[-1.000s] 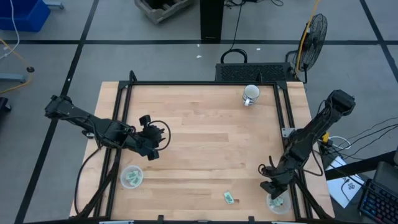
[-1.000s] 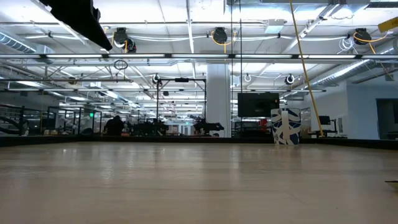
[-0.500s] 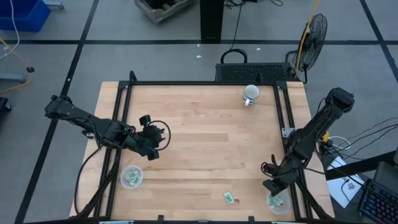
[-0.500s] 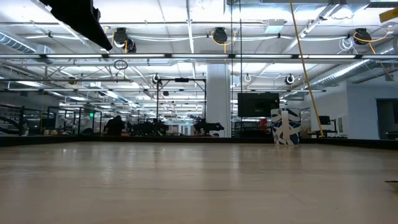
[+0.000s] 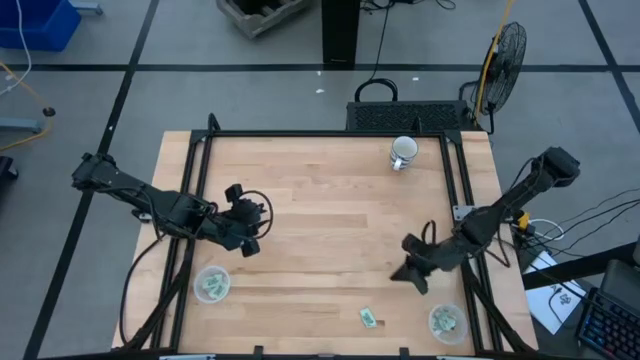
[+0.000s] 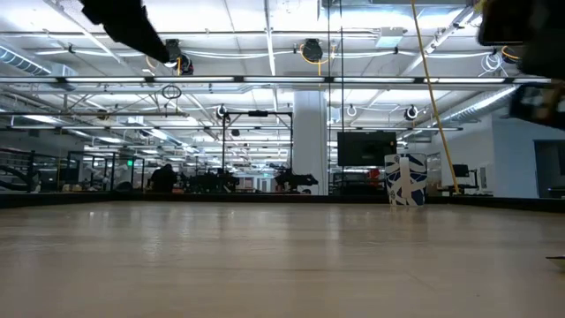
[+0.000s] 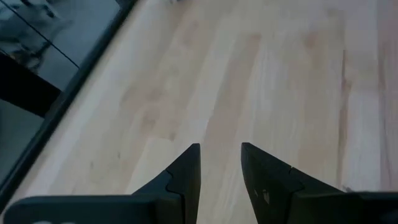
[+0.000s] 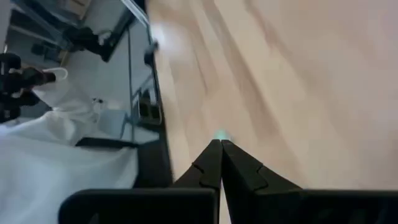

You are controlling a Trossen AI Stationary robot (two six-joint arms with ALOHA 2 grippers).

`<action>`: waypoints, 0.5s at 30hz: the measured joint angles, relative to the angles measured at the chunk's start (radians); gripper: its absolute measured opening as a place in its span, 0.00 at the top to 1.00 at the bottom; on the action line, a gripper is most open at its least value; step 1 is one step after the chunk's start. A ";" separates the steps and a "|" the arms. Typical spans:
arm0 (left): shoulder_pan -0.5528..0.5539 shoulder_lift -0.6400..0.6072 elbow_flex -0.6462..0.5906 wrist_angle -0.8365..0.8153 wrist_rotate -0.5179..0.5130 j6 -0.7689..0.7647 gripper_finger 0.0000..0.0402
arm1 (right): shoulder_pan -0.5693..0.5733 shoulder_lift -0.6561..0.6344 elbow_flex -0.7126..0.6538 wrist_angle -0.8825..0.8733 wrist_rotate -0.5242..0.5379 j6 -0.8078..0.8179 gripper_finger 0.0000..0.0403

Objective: Pick and place Stevia / Truvia into bins
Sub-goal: Put the stevia packet into the top transparent container

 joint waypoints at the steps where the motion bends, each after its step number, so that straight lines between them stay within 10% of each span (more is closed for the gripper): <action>1: 0.002 0.000 0.000 0.021 -0.015 -0.006 0.70 | -0.030 0.008 0.001 0.019 0.002 -0.068 1.00; 15: 0.114 0.229 0.000 0.316 0.341 0.061 0.70 | -0.268 0.150 0.000 0.125 0.122 -0.905 1.00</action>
